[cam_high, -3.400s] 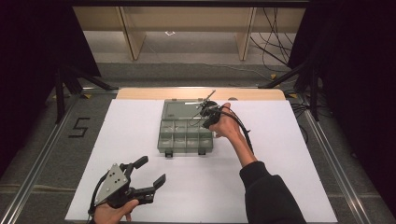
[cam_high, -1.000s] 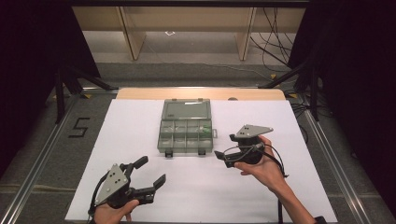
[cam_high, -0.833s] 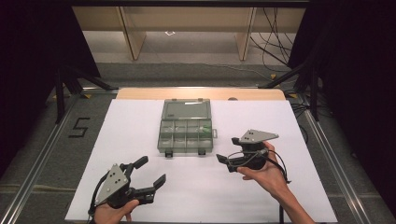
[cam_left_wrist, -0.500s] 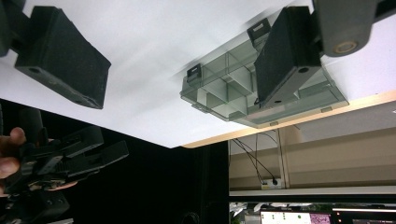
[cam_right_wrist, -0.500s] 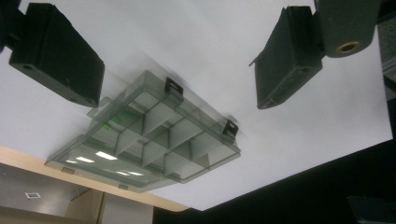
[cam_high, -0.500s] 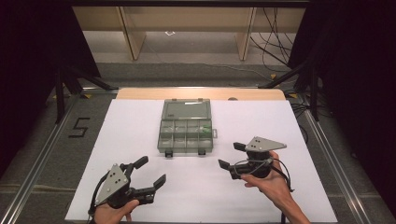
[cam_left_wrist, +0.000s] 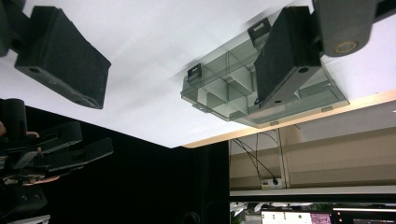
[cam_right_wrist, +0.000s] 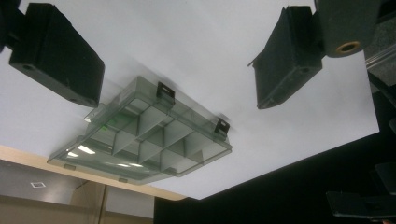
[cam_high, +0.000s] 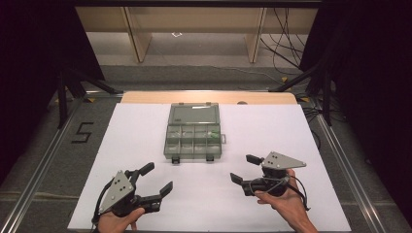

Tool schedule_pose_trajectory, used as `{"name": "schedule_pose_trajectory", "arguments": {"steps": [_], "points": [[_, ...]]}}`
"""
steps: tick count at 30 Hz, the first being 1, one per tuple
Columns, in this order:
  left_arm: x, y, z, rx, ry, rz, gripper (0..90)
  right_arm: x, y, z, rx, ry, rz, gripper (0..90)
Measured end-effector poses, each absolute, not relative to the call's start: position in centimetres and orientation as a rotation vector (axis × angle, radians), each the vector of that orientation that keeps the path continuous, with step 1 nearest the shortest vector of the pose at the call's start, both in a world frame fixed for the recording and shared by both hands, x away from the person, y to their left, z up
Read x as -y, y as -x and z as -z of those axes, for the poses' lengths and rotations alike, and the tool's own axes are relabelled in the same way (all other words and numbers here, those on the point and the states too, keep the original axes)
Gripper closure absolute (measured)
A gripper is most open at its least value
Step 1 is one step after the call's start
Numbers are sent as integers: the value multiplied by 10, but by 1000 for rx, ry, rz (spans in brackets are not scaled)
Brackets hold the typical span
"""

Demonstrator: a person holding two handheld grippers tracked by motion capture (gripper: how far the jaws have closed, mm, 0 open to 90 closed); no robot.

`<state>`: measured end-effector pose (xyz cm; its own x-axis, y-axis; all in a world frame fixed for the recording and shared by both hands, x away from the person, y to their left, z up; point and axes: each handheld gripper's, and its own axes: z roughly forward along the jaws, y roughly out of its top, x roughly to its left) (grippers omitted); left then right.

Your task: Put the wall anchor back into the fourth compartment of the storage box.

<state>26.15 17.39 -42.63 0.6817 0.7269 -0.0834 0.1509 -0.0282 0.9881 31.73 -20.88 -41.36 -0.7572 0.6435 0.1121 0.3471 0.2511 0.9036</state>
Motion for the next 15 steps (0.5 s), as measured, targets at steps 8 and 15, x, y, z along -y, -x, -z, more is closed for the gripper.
{"name": "schedule_pose_trajectory", "arguments": {"steps": [8, 15], "points": [[-174, -262, 426, -743, -1561, -537, 170, 210, -309, 416, -2221, -908, -1543, 167], [-174, -262, 426, -743, -1562, -537, 170, 212, -307, 414, -2207, -898, -1539, 166]]}}
